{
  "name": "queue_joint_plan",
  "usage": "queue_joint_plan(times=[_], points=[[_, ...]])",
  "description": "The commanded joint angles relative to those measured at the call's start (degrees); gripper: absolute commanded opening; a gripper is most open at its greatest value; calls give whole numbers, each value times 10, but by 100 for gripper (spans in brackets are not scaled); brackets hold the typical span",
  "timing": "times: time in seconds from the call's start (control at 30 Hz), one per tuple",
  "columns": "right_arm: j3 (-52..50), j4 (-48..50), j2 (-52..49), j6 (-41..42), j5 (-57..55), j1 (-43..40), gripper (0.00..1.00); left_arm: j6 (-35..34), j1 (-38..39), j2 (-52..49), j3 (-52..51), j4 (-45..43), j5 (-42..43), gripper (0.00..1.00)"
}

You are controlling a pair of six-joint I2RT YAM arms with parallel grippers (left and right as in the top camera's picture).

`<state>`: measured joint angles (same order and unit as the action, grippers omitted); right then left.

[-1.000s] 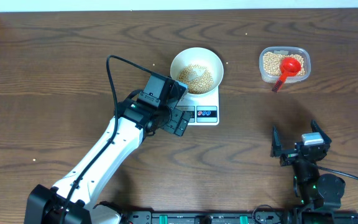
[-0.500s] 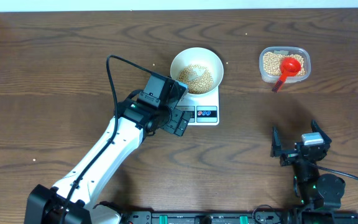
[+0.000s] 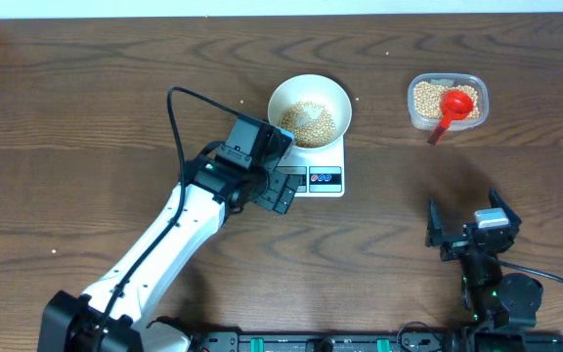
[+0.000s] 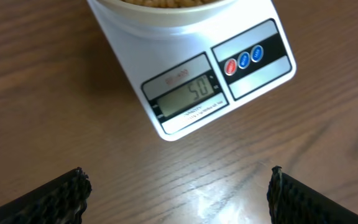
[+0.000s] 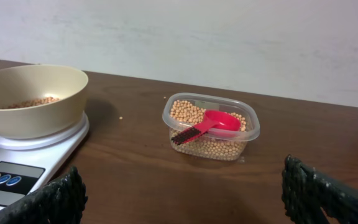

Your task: Scoop item into bowl and weigh 50g on scale

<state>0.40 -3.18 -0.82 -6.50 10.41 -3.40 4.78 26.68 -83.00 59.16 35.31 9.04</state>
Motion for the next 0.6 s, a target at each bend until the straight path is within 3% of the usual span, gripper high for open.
queue_joint_plan(times=[0.0, 0.27, 0.57], points=[[-1, -3, 5, 2, -4, 5, 99, 8, -14, 45, -1, -10, -42, 93], [-1, -3, 5, 2, -4, 5, 99, 19, -129, 175, -19, -66, -24, 93], [-1, -3, 5, 2, -4, 5, 99, 28, -278, 397, -178, -214, 10, 93]])
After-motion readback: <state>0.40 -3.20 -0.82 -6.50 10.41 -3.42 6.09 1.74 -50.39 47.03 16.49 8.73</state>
